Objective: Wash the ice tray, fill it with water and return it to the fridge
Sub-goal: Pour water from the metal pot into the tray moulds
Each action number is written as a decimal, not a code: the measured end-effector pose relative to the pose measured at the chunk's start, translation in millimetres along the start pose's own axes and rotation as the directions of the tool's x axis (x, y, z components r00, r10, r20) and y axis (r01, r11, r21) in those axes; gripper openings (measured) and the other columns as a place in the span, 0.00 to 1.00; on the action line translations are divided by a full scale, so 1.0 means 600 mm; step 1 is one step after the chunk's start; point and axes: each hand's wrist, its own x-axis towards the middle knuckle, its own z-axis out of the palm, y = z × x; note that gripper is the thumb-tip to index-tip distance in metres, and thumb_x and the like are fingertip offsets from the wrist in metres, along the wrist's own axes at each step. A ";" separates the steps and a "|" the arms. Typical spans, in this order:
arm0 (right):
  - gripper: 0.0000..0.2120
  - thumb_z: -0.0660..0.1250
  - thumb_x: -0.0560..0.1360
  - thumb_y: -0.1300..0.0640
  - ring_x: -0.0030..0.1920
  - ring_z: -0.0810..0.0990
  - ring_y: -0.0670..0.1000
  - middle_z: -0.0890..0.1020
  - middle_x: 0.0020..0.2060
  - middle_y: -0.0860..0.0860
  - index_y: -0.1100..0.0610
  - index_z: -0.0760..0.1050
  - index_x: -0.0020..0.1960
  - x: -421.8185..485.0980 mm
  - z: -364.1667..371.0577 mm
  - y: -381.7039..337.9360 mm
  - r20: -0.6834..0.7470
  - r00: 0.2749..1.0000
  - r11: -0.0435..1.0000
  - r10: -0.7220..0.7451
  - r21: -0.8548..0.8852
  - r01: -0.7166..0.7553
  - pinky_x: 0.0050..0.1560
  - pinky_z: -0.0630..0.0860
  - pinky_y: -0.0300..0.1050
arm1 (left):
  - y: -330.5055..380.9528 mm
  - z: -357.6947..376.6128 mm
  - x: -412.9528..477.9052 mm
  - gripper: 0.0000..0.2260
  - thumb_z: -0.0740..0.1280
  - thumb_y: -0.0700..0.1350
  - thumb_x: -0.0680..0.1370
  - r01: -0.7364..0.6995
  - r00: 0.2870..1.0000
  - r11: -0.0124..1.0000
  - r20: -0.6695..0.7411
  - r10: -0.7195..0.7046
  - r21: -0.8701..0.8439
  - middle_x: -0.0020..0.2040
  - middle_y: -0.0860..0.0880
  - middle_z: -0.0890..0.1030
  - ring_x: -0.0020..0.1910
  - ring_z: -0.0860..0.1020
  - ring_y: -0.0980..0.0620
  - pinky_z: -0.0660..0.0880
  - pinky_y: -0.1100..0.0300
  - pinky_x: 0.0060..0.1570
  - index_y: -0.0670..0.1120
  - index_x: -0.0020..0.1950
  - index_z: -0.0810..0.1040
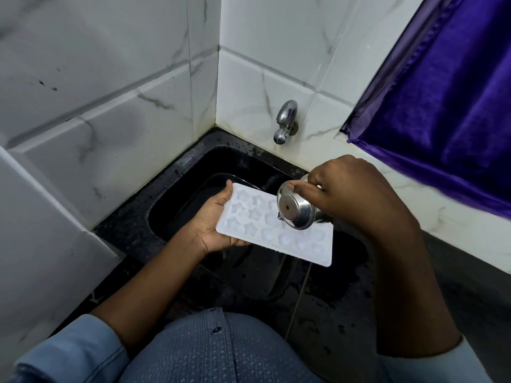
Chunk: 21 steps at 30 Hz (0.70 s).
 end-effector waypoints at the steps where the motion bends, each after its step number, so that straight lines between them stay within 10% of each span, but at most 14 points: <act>1: 0.28 0.61 0.80 0.36 0.31 0.75 0.55 0.73 0.25 0.51 0.57 0.74 0.31 -0.001 0.000 0.000 -0.007 1.000 1.000 -0.003 -0.007 0.003 0.30 0.55 0.45 | 0.000 0.001 0.000 0.37 0.60 0.73 0.79 -0.003 1.000 1.000 -0.009 0.003 0.007 0.72 0.37 0.79 0.68 0.80 0.34 0.80 0.34 0.62 0.43 0.69 0.83; 21: 0.29 0.63 0.81 0.37 0.29 0.73 0.53 0.71 0.24 0.51 0.56 0.71 0.29 -0.012 -0.002 -0.005 -0.026 1.000 1.000 -0.016 -0.013 0.016 0.30 0.54 0.45 | -0.003 0.008 -0.013 0.37 0.61 0.73 0.79 0.003 1.000 1.000 -0.030 -0.002 0.024 0.72 0.37 0.79 0.68 0.81 0.34 0.75 0.32 0.65 0.43 0.68 0.84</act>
